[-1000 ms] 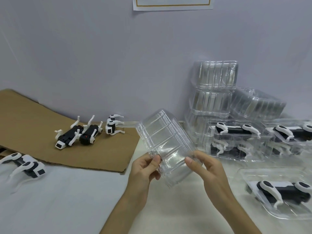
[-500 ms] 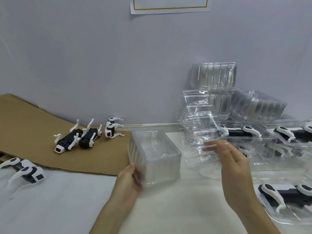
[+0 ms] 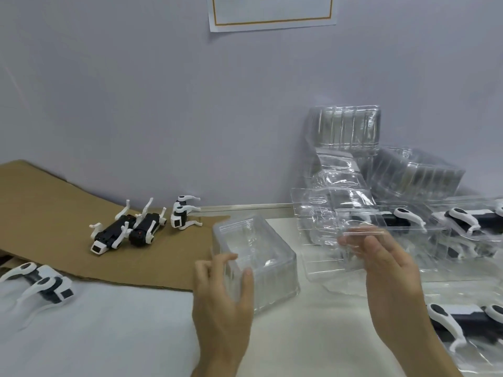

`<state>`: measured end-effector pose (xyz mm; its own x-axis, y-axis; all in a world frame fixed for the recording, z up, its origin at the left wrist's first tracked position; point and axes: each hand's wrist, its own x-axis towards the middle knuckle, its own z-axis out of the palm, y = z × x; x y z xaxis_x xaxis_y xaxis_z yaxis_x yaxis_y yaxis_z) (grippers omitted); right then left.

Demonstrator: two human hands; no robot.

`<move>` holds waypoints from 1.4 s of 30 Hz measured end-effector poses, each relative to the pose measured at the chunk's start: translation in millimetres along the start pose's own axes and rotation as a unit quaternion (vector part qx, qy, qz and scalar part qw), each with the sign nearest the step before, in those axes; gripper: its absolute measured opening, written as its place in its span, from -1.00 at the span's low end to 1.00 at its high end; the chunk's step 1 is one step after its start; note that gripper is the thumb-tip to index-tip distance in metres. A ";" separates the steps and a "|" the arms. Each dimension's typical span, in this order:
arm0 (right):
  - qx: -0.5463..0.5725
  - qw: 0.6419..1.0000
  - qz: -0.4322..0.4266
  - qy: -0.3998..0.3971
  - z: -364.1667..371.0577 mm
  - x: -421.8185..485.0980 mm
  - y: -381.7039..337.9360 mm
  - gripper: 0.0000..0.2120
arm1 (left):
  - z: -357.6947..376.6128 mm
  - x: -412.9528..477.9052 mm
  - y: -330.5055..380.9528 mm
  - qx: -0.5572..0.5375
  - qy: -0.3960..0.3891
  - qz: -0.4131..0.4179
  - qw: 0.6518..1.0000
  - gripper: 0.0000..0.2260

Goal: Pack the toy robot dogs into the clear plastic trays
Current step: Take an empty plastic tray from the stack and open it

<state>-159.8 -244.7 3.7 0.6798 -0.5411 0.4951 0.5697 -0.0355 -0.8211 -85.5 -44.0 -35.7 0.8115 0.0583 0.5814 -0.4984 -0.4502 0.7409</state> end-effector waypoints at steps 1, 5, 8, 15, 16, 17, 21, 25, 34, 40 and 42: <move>0.010 1.000 0.001 0.002 -0.6 0.6 -1.1 -0.80 | 0.4 -0.2 0.6 0.037 -0.036 0.031 0.998 -0.68; 0.002 1.000 -0.004 0.001 1.1 -0.2 -3.4 -0.78 | 11.1 12.4 -13.4 0.128 -0.142 0.117 0.975 -0.81; -0.002 1.000 -0.002 0.003 2.8 0.2 -6.8 -0.67 | 22.2 34.0 -19.9 0.125 -0.158 0.116 0.972 -0.83; 0.024 1.000 0.014 0.011 1.9 2.4 -2.2 -0.75 | 62.6 73.7 -23.6 -0.023 -0.218 -0.001 0.976 -0.42; 0.024 1.000 0.018 0.009 1.1 2.7 -1.5 -0.75 | 65.4 69.0 -24.0 -0.048 -0.192 -0.012 0.980 -0.41; 0.026 0.999 0.023 0.005 1.9 2.8 -1.1 -0.75 | 65.9 62.9 -24.7 -0.060 -0.168 -0.018 0.984 -0.43; 0.035 0.998 0.037 -0.021 4.9 1.7 0.9 -0.76 | 58.5 37.5 -15.1 -0.166 -0.174 -0.084 0.967 -0.62; 0.029 0.996 0.050 -0.071 11.3 -3.3 2.8 -0.75 | 22.9 17.1 17.9 -0.257 -0.105 -0.024 0.960 -0.90; -0.087 0.976 0.045 -0.197 32.7 -24.8 3.7 -0.70 | -3.1 14.4 39.1 -0.311 -0.195 -0.006 0.930 -0.86; -0.133 0.991 0.009 -0.006 16.1 -11.7 4.7 -0.85 | -26.2 38.7 5.8 -0.537 -0.102 -0.254 0.798 -0.73; -0.161 0.986 0.043 0.000 12.3 -8.0 8.0 -0.76 | -31.2 43.8 -2.1 -0.596 -0.098 -0.325 0.727 -0.69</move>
<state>-154.9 -230.3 -3.3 0.7197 -0.5533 0.4194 0.3336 -0.2542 -0.9078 -58.5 -12.8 -1.3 0.9638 -0.2666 0.0047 0.1948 0.7159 0.6705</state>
